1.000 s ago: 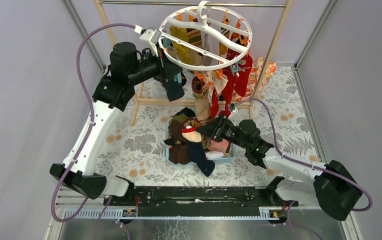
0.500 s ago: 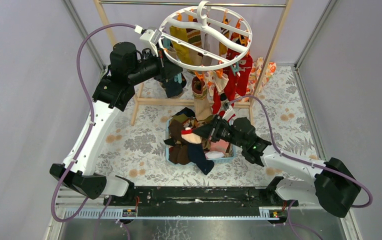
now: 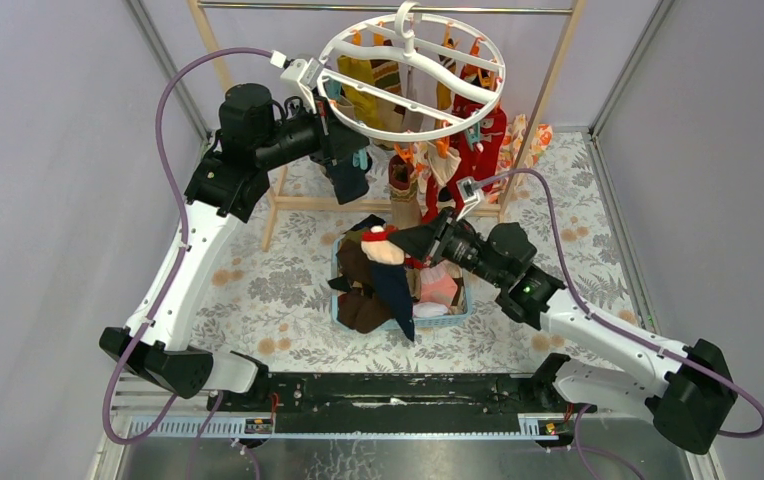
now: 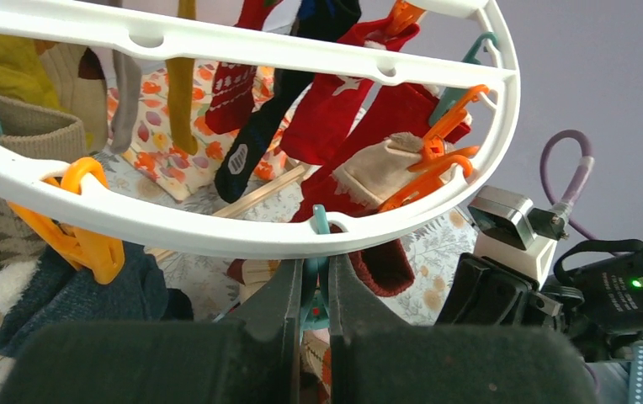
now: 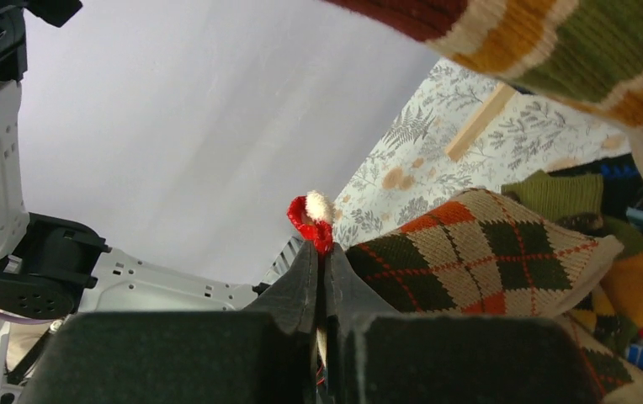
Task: Clip the socks to the hanger
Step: Pick up the sock from the bin, then clamp the sock onto the hanger.
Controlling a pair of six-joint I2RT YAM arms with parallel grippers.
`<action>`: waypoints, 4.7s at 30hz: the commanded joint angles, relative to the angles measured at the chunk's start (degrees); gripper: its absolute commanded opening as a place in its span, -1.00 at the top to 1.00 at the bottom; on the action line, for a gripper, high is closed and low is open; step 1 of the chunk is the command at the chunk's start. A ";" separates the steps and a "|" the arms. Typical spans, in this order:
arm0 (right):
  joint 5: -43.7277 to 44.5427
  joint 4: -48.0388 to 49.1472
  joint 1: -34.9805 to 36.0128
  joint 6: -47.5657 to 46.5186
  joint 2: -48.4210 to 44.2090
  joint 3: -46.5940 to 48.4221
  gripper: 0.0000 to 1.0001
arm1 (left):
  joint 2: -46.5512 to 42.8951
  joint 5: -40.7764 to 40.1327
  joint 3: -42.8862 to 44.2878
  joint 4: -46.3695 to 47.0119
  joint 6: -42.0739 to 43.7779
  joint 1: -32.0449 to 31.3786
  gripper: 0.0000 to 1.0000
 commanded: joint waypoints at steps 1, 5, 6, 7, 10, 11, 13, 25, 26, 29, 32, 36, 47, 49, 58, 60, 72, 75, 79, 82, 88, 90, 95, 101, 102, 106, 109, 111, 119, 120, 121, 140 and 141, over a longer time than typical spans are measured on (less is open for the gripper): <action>-1.42 8.10 0.48 -4.03 2.08 5.05 1.00 | 0.19 5.61 -1.15 4.77 -2.99 0.50 0.92; -3.62 10.16 0.47 -3.80 4.16 8.10 1.00 | 0.40 8.60 -1.21 5.74 -4.05 0.50 0.92; -2.90 11.33 0.46 -3.63 4.35 7.84 1.00 | 0.41 9.02 -1.36 5.99 -4.34 0.56 0.93; -2.29 13.12 0.47 -3.34 4.59 7.37 1.00 | 0.34 9.98 -1.65 6.51 -4.82 0.70 0.93; -1.46 17.86 0.32 -2.52 5.60 6.53 1.00 | 0.28 13.12 -2.40 7.67 -6.27 1.26 0.93; -1.28 18.82 0.07 -2.21 5.90 6.43 1.00 | 0.16 14.06 -2.59 7.92 -6.69 1.43 0.94; -1.36 21.06 -0.96 -1.30 6.45 6.12 1.00 | 0.04 16.13 -2.81 8.41 -7.13 1.80 0.94; -3.24 33.56 -5.32 5.58 10.62 5.34 1.00 | 0.40 20.13 -3.33 9.05 -7.72 2.36 0.97; -3.26 34.00 -5.40 5.97 10.91 5.38 1.00 | 0.48 20.44 -3.36 9.05 -7.72 2.38 0.97; -3.17 35.13 -5.49 6.80 11.51 5.37 1.00 | 0.49 21.08 -3.37 9.08 -7.72 2.43 0.98; -2.75 35.77 -5.71 7.31 11.53 4.92 1.00 | 0.57 21.98 -3.07 9.07 -7.71 2.56 0.98; -1.87 37.62 -6.24 8.27 11.52 4.02 1.00 | 0.83 23.39 -2.92 9.16 -7.97 2.68 0.98; -2.17 42.40 -6.82 11.54 15.75 5.33 1.00 | 0.90 26.07 -2.84 9.56 -8.77 2.69 0.98; -2.31 42.47 -6.82 11.63 16.16 5.52 1.00 | 0.93 26.23 -2.80 9.57 -8.77 2.76 0.98; -0.16 43.42 -6.95 11.82 15.93 4.62 1.00 | 1.02 26.92 -2.40 9.53 -8.87 2.72 0.99; 0.24 43.65 -7.12 12.13 15.92 4.45 1.00 | 0.97 27.08 -2.24 9.57 -8.95 2.76 1.00; 1.39 46.34 -7.59 13.90 16.98 4.57 1.00 | 1.04 28.07 -2.09 9.57 -8.80 2.70 1.00; 0.58 47.67 -7.62 15.07 17.94 5.31 1.00 | 1.18 28.03 -2.05 9.50 -8.82 2.69 1.00; -0.40 48.44 -7.68 15.75 18.64 5.93 1.00 | 1.13 27.81 -1.87 9.57 -8.33 2.74 1.00; -0.85 48.48 -7.70 15.93 18.83 5.99 1.00 | 0.74 27.31 -1.88 9.49 -7.10 2.70 0.98; -0.96 48.51 -7.68 16.12 18.69 6.63 1.00 | -0.13 27.02 -1.97 9.16 -3.21 2.69 0.96; -1.56 48.21 -7.69 16.24 18.98 7.60 1.00 | -0.13 27.09 -1.96 8.96 -2.81 2.70 0.95; -2.44 48.32 -7.67 16.97 19.66 8.80 1.00 | -0.12 26.62 -2.12 8.80 -1.90 2.70 0.80; -3.19 46.87 -7.68 16.50 19.70 9.87 1.00 | 0.05 25.53 -1.77 8.46 -1.20 2.69 0.54; -3.21 46.77 -7.70 16.41 19.70 9.99 1.00 | 0.13 25.38 -1.66 8.45 -1.26 2.70 0.53; -3.24 45.74 -7.69 15.76 19.62 10.66 1.00 | -0.04 24.50 -1.52 8.45 -1.26 2.69 0.30; -3.36 44.61 -7.63 15.51 19.53 11.50 1.00 | -0.25 24.19 -1.55 8.17 -1.13 2.69 0.12; -3.36 43.75 -7.65 15.29 19.53 11.91 1.00 | -0.53 23.87 -1.37 7.73 -0.83 2.69 0.01; -3.43 39.79 -7.56 14.88 19.20 12.46 0.30 | -1.63 21.62 -0.60 3.80 2.30 2.78 -0.22; -3.31 39.25 -7.61 14.70 18.99 12.34 0.21 | -1.80 21.39 -0.60 3.57 2.57 2.83 -0.22; -3.08 38.26 -7.56 14.44 18.63 12.19 0.11 | -1.87 21.16 -0.65 3.48 2.76 2.85 -0.22; 7.90 5.90 -6.57 -0.32 -2.13 2.48 -0.55 | -1.45 12.31 -0.83 2.56 4.68 3.07 0.08; 8.55 5.61 -6.56 -0.74 -3.00 1.52 -0.55 | -1.44 12.52 -0.94 2.55 4.56 3.07 0.09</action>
